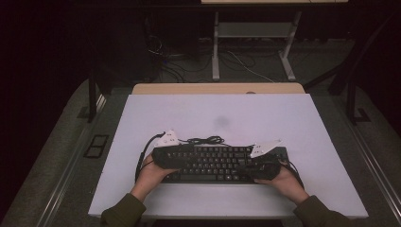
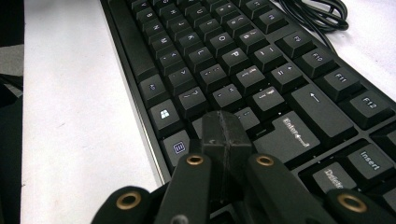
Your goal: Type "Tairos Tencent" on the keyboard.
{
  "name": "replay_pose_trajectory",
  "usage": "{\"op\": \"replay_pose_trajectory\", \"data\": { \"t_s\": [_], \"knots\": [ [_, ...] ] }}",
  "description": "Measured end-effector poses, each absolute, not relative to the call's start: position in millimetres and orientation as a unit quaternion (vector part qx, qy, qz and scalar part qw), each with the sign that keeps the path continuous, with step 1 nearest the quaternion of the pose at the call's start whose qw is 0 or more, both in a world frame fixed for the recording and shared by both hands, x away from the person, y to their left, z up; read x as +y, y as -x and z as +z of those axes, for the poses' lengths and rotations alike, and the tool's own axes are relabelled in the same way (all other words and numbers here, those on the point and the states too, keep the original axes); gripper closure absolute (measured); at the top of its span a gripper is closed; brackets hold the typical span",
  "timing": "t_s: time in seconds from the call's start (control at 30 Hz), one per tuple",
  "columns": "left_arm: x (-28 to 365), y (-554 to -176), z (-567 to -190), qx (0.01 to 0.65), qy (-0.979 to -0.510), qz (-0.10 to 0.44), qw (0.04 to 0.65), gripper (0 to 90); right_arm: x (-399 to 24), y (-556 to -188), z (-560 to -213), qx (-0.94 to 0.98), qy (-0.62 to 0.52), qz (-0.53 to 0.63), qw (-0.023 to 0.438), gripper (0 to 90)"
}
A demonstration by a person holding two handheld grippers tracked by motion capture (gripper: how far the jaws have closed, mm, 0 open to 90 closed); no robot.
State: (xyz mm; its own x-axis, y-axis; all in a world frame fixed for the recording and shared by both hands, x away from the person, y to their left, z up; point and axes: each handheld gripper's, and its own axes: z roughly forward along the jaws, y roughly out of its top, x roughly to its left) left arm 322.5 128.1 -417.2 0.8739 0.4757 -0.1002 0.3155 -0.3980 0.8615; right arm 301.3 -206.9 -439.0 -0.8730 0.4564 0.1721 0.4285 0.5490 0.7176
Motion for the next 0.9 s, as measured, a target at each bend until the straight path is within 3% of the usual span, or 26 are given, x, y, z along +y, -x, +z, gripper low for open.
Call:
{"op": "replay_pose_trajectory", "data": {
  "t_s": [0.27,0.9],
  "knots": [
    [129.4,-326.2,-421.0,0.261,-0.844,0.07,0.464,89.3,-206.9,-301.5,-439.0,0.88,-0.252,0.403,0.016,89.3],
    [122.1,-332.8,-431.1,0.27,-0.866,0.053,0.417,89.6,-207.2,-301.8,-439.1,0.879,-0.254,0.403,0.014,89.3]
  ]
}}
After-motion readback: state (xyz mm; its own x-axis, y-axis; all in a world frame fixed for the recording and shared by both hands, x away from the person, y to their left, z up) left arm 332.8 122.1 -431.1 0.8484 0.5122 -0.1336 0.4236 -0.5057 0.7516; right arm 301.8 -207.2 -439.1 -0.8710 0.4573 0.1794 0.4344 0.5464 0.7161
